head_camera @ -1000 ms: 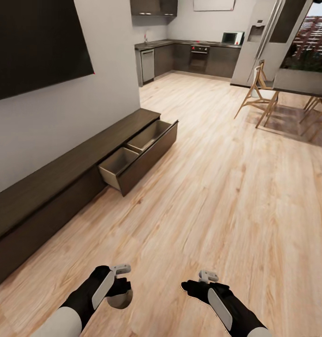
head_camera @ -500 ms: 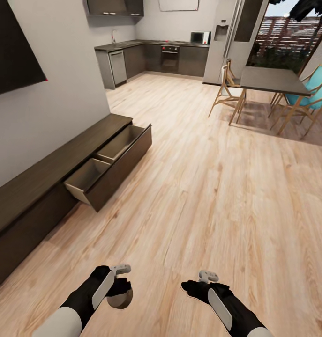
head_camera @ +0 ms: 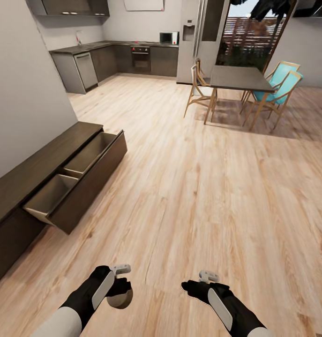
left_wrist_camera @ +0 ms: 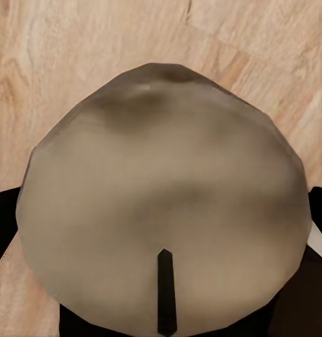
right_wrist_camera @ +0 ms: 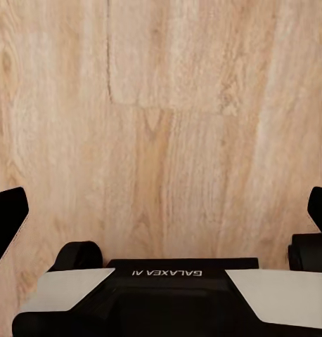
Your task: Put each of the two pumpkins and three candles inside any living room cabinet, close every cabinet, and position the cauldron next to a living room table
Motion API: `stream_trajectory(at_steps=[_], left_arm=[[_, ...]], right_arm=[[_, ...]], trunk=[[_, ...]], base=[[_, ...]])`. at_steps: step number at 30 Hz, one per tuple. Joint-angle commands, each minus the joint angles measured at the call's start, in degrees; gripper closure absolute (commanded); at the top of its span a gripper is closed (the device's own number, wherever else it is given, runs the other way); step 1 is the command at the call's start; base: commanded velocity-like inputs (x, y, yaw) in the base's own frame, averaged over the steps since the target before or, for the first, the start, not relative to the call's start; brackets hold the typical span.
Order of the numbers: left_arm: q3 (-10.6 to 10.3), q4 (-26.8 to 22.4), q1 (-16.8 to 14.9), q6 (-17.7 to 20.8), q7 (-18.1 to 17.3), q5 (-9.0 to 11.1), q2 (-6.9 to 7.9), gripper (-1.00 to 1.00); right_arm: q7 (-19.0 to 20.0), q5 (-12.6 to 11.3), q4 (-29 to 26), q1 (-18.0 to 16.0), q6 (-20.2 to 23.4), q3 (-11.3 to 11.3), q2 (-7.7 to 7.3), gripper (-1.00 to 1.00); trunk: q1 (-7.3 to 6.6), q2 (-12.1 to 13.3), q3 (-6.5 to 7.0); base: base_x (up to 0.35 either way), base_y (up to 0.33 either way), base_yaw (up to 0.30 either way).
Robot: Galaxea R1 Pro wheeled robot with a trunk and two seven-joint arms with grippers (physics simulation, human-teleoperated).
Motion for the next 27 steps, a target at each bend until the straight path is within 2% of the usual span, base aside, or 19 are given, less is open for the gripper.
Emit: stream_trajectory(at_steps=[1,16,27], left_arm=[[-0.20,-0.11,-0.01,0.16,0.53,0.61,0.04,1.00],[-0.20,-0.11,-0.01,0.16,0.53,0.61,0.13,1.00],[-0.20,-0.11,-0.01,0.16,0.53,0.61,0.12,1.00]], right_arm=[[-0.40,-0.53,-0.08,-0.04,0.16,0.22,-0.03,-1.00],[-0.51,-0.53,-0.15,-0.04,0.17,0.22,0.02,-1.00],[-0.49,-0.45,-0.15,-0.04,0.14,0.22,0.02,-1.00]], trunk=[[0.03,-0.03,-0.02],[0.03,-0.03,0.34],[0.03,-0.03,0.37]], base=[[0.303,-0.038,-0.287],[0.306,-0.004,-0.274],[0.317,0.000,-0.046]])
